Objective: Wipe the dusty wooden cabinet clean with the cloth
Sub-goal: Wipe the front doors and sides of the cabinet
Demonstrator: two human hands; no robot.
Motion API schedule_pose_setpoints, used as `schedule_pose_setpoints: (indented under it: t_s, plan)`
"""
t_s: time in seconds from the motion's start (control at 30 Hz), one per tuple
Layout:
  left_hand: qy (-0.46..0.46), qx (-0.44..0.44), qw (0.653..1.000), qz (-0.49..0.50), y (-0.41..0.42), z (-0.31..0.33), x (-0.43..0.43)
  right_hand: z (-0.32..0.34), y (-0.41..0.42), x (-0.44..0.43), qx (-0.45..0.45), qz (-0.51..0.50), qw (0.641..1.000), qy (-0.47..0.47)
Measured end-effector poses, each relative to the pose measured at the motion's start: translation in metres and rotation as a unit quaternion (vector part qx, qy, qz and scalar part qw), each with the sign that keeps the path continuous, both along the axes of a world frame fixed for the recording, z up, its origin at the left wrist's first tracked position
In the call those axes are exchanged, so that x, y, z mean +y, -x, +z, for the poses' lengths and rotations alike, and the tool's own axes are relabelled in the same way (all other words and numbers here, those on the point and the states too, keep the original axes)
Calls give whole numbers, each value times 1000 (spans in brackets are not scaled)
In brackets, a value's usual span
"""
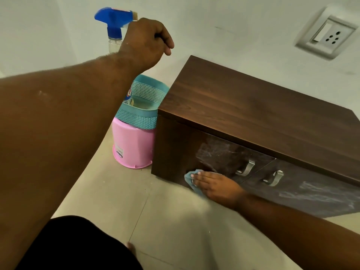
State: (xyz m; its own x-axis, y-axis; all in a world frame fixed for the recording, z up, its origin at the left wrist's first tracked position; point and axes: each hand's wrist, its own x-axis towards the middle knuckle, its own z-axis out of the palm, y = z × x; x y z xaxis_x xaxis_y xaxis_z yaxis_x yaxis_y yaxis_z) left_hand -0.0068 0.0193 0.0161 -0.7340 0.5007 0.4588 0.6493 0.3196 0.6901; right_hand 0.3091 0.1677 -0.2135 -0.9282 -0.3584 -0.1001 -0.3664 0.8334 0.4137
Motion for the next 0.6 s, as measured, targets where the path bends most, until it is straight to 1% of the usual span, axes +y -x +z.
schedule_pose_setpoints:
  t_s: [0.03,0.07,0.17,0.2,0.33,0.4,0.5,0.53,0.6]
  plan:
    - [-2,-5,1000,-3,-1,2,1,1,-2,-1,-5,12,1000,-5]
    - [-2,-12,1000,-7,-3,3,2,7,1,-5,11,20,1000,4]
    - [1,-14,1000,-16,-8,7,5,36,39,-28,98,72,986,111]
    - [2,-11,1000,-21,-9,8,5,50,57,-40,117,82,981,132]
    - [16,-8,1000,-23,-9,6,-1,96,109,-70,160,60,981,90]
    - [19,-11,1000,-20,-5,4,-5,96,110,-65,159,54,982,92]
    - [6,-24,1000,-1,2,1,-11,74,90,-46,159,75,979,101]
    - [2,-29,1000,7,4,1,-11,61,79,-38,147,74,980,111]
    - [-1,-31,999,13,4,0,-10,32,52,-24,90,40,990,105]
